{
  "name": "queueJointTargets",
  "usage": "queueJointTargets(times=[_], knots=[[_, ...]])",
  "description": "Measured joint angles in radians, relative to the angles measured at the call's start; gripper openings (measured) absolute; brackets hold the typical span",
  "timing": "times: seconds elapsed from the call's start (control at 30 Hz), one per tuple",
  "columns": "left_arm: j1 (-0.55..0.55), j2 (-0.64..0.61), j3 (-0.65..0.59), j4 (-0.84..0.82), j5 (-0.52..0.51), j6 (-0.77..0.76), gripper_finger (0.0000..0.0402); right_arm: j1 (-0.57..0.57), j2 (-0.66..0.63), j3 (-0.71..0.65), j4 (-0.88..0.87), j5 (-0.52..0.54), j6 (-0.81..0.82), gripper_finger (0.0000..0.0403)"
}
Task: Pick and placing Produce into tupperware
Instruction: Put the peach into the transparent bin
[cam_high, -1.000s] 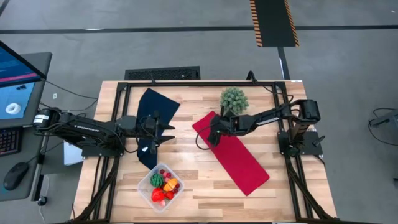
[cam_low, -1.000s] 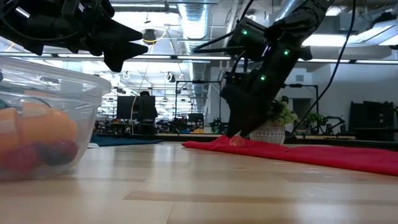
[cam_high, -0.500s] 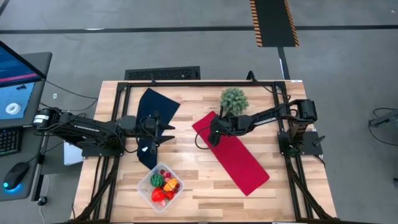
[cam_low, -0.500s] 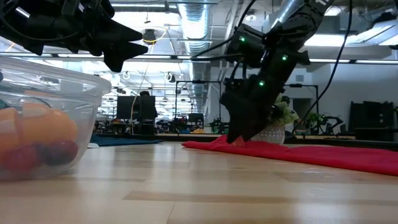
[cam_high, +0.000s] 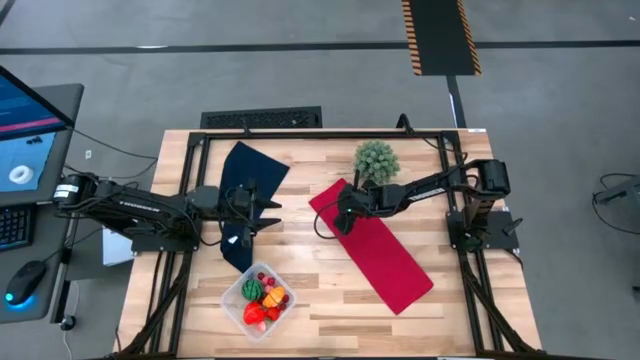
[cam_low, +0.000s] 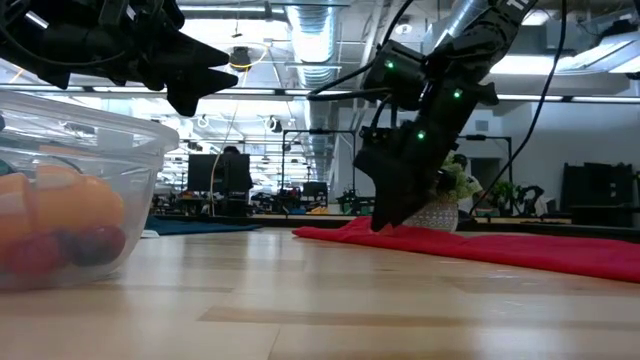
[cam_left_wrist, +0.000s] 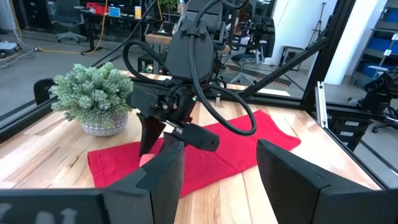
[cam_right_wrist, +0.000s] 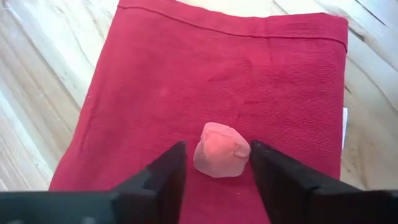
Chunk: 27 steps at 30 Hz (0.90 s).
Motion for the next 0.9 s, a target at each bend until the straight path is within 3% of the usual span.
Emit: queueJointTargets(times=[0.2, 0.3, 0.57, 0.9], knots=[[0.000, 0.000, 0.000, 0.000, 0.000, 0.000, 0.0192, 0.000, 0.000, 0.000, 0.003, 0.001, -0.027, 0.0110], [0.000, 0.000, 0.000, 0.002, 0.000, 0.000, 0.0192, 0.001, 0.000, 0.000, 0.028, 0.004, -0.061, 0.0084], [0.000, 0.000, 0.000, 0.007, 0.000, 0.000, 0.0192, 0.047, -0.010, 0.026, 0.069, 0.003, -0.109, 0.0100], [0.000, -0.035, 0.000, 0.002, 0.000, 0.008, 0.0192, 0.240, -0.010, 0.141, 0.141, 0.000, -0.208, 0.0094]])
